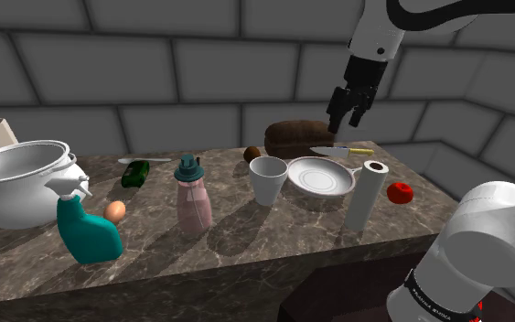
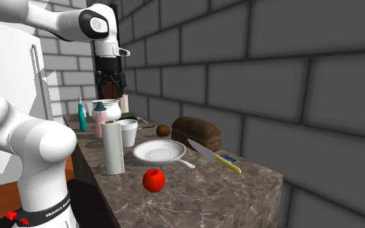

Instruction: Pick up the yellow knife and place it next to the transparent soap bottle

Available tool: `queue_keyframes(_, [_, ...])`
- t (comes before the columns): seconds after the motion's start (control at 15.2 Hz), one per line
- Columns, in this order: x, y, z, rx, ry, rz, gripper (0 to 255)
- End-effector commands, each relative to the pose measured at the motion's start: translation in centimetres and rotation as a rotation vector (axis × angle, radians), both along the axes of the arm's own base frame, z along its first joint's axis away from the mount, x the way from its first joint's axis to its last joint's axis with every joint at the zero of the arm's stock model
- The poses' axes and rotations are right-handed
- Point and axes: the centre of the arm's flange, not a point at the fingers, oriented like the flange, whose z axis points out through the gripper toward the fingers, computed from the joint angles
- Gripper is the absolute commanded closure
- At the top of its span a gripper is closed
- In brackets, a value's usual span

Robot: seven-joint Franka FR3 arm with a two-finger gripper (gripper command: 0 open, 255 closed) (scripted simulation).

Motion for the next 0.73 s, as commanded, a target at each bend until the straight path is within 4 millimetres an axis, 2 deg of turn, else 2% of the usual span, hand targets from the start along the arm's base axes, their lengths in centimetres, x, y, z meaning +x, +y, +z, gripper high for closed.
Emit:
queue_keyframes(0.0, [0.0, 0.0, 0.0, 0.000, 0.000, 0.000, 0])
queue_keyframes(0.33, [-0.1, -6.5, -2.6, 0.021, 0.015, 0.141, 0])
queue_keyframes(0.66, [0.7, -12.9, -5.3, 0.042, 0.030, 0.283, 0])
